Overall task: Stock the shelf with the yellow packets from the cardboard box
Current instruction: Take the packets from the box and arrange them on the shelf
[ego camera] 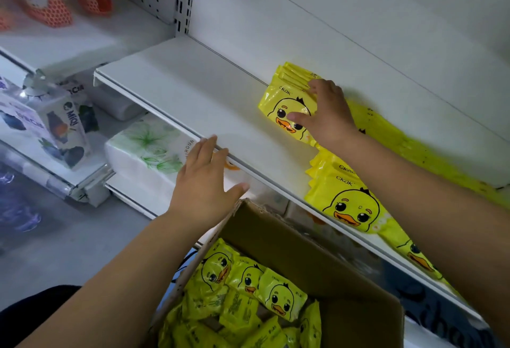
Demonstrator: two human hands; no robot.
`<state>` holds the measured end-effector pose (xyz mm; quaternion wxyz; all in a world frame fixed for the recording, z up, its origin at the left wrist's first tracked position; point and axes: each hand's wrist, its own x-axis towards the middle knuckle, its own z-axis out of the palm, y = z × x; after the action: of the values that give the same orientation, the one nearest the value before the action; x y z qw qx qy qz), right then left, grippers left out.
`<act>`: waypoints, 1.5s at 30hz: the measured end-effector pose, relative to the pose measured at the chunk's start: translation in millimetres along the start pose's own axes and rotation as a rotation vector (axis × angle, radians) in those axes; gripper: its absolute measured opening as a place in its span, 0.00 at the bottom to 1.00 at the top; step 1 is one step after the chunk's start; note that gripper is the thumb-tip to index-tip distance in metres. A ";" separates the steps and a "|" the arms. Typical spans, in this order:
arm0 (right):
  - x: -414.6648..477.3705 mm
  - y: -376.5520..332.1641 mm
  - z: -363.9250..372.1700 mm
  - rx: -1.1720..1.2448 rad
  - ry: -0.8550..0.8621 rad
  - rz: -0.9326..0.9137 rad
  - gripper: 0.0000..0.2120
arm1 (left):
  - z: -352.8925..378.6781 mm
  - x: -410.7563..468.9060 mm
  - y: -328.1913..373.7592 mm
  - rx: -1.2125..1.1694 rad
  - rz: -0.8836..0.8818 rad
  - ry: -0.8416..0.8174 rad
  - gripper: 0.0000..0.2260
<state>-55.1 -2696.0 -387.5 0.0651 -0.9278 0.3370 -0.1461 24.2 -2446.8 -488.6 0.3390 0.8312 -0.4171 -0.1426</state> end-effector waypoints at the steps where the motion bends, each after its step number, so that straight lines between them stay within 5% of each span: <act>1: -13.3 -3.6 -4.6 0.000 0.031 -0.040 0.34 | 0.7 -4.1 2.4 0.008 -0.007 -0.009 0.33; 8: -134.6 -16.2 -29.4 0.230 0.103 -0.177 0.20 | 13.3 -50.3 12.5 -0.003 -0.178 -0.096 0.36; 15: -278.0 1.0 24.3 0.405 -0.152 -0.053 0.13 | 31.2 -106.6 -3.9 -0.001 -0.263 -0.311 0.26; 19: -344.2 27.7 79.3 0.486 -0.362 0.228 0.13 | 33.7 -133.8 -18.0 0.031 -0.302 -0.320 0.22; 26: -398.4 66.4 158.8 0.145 -0.864 0.292 0.25 | 39.9 -153.1 -35.9 0.019 -0.339 -0.207 0.25; 32: -398.1 75.6 196.0 -0.147 -1.055 0.069 0.35 | 45.7 -150.0 -26.8 0.051 -0.340 -0.189 0.22; 38: -389.4 72.8 218.3 -0.284 -1.062 0.009 0.34 | 44.4 -143.4 -29.5 0.060 -0.341 -0.197 0.17; 41: -373.2 76.3 213.9 -0.140 -1.057 0.123 0.33 | 43.6 -142.4 -34.7 0.031 -0.332 -0.190 0.17; 45: -349.5 76.2 200.7 0.360 -1.024 0.407 0.35 | 45.2 -141.1 -38.1 0.030 -0.311 -0.190 0.18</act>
<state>-293.3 -2524.6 -674.0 0.4034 -0.7710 0.4041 0.2821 -62.9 -2339.3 -554.0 0.2595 0.8734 -0.3157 -0.2651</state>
